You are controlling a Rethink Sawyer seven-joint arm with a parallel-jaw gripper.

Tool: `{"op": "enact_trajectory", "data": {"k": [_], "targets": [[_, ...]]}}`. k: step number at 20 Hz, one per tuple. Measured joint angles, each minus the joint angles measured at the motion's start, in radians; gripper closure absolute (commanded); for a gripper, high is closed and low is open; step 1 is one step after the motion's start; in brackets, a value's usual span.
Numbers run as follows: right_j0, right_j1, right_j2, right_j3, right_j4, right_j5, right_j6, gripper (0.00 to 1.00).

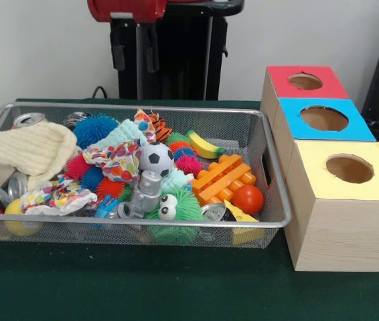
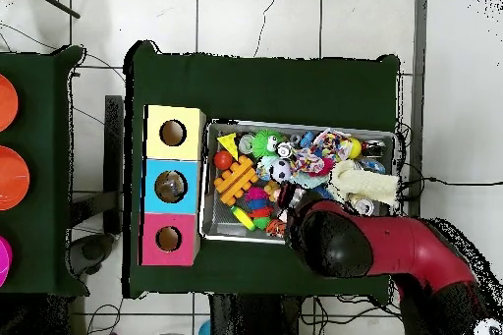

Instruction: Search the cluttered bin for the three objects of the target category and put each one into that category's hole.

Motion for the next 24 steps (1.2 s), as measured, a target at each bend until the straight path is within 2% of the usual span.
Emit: {"op": "enact_trajectory", "data": {"k": [8, 12, 18, 24], "targets": [[-0.018, -0.013, 0.090, 0.000, -0.002, 0.061, 0.000, 0.00], [-0.059, -0.005, 0.139, -0.002, -0.004, 0.067, -0.007, 0.00], [-0.152, 0.066, 0.191, -0.044, -0.055, 0.074, -0.070, 0.00], [-0.201, 0.142, 0.196, -0.097, -0.115, 0.091, -0.144, 0.00]]}}
